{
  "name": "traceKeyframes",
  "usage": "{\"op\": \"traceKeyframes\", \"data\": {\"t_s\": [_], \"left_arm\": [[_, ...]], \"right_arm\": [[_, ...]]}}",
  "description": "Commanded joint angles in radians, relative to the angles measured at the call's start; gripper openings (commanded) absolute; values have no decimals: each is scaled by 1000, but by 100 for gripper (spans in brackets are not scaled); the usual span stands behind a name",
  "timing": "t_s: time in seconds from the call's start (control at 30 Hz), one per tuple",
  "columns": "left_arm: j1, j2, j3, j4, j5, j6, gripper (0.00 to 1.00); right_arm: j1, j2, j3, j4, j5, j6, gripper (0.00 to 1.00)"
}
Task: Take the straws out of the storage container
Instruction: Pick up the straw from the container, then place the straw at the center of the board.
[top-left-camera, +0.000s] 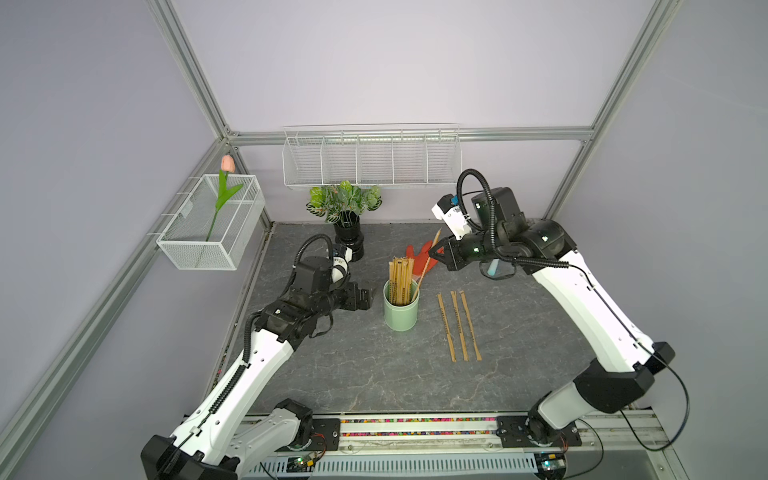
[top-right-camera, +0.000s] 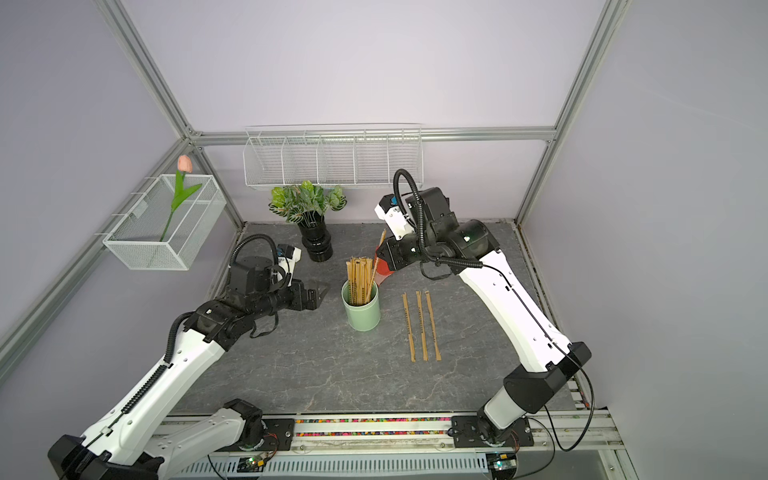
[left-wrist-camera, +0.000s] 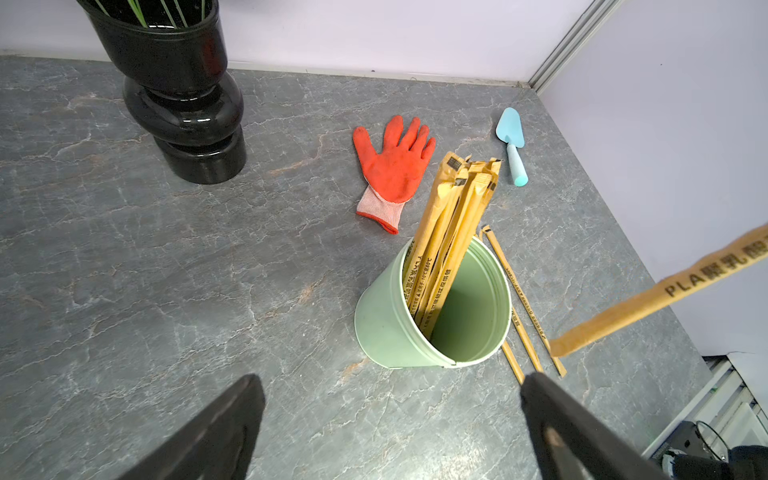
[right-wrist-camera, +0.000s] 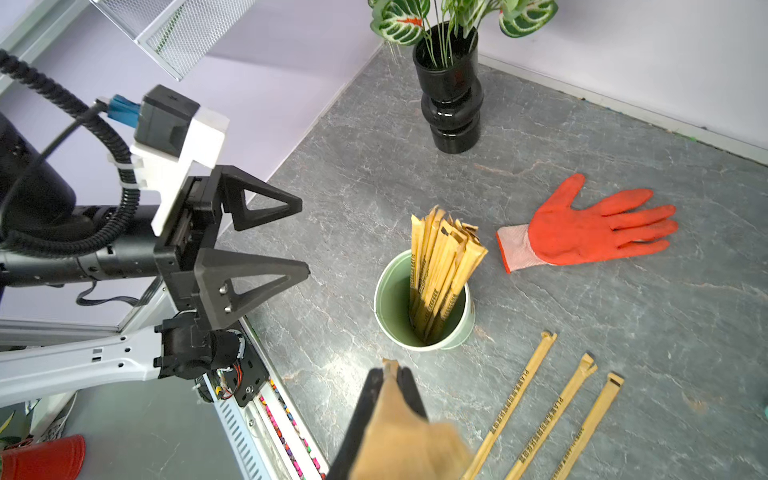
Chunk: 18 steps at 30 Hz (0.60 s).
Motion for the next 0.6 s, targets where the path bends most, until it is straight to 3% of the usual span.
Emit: {"op": "traceKeyframes", "data": {"t_s": [0.0,0.33,0.57], "left_arm": [[-3,4,2,-13,7,4,100],[-3,5,3,-15,7,3,100],[-3,6,3,-13,8,2,100]], "right_arm": [[-14,-52,38,-106,24,-6,10],[-50,-57,45,-354,208,13,10],[-108,-33,-38,-433,244,-5,10]]}}
